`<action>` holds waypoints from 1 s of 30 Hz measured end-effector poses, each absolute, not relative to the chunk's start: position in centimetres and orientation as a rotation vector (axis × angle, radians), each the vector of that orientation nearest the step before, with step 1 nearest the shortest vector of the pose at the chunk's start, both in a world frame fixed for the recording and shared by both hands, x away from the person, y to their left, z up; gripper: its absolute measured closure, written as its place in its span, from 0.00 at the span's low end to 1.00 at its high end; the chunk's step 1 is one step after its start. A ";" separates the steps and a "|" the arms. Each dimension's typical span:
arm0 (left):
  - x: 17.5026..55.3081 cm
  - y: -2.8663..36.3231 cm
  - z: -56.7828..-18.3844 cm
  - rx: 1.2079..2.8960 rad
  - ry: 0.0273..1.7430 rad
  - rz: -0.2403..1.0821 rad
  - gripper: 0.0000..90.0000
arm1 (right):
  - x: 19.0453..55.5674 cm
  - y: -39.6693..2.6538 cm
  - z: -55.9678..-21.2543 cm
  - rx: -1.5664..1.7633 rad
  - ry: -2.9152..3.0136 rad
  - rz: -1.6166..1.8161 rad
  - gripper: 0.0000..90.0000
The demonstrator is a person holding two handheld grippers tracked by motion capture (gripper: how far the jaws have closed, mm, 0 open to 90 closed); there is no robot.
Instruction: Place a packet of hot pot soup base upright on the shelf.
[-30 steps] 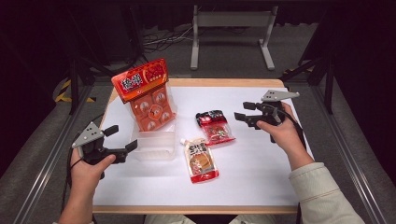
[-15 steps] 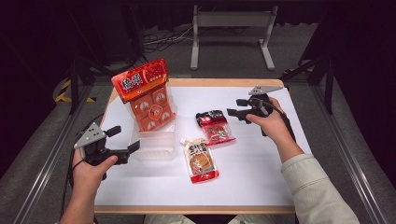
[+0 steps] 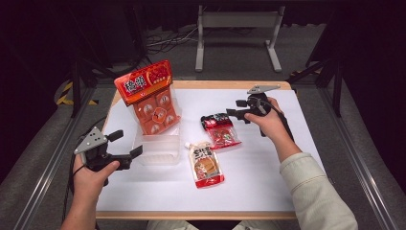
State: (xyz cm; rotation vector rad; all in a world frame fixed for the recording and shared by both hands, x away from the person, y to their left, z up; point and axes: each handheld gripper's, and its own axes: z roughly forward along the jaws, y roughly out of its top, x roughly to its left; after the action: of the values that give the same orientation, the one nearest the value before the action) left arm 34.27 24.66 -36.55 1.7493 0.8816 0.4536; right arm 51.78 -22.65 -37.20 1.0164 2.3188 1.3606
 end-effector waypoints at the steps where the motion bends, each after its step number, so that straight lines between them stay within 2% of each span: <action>1: 34.3 24.7 -36.5 1.748 0.880 0.455 0.08 | 52.1 -22.5 -37.5 1.017 2.322 1.352 0.38; 30: 32.1 24.4 -37.7 1.802 0.889 0.431 0.06 | 55.1 -20.3 -42.9 1.148 2.447 1.159 0.34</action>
State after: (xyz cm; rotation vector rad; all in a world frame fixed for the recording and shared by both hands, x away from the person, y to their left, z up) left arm 32.06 24.39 -37.69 1.8016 0.8887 0.4308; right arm 55.14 -20.32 -42.92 1.1477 2.4470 1.1585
